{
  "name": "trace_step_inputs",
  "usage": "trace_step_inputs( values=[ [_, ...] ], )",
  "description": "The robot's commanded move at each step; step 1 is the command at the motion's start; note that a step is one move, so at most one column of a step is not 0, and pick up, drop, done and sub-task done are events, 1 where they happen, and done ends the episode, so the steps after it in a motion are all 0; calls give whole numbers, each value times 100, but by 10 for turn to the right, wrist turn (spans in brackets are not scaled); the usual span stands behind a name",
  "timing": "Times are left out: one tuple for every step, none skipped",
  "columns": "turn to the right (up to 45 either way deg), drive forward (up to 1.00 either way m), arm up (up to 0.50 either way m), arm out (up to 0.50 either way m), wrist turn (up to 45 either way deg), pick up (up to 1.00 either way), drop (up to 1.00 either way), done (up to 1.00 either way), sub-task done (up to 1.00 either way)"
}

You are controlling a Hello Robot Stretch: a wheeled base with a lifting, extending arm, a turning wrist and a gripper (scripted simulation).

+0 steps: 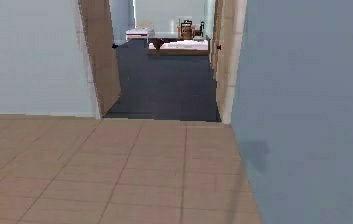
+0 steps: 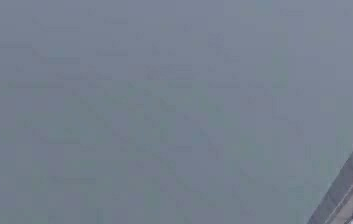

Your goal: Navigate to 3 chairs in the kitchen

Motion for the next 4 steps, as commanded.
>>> trace_step_inputs(
  values=[
    [0,100,0,0,0,0,0,0,0],
    [0,100,0,0,0,0,0,0,0],
    [0,100,0,0,0,0,0,0,0],
    [0,75,0,0,0,0,0,0,0]
  ],
)
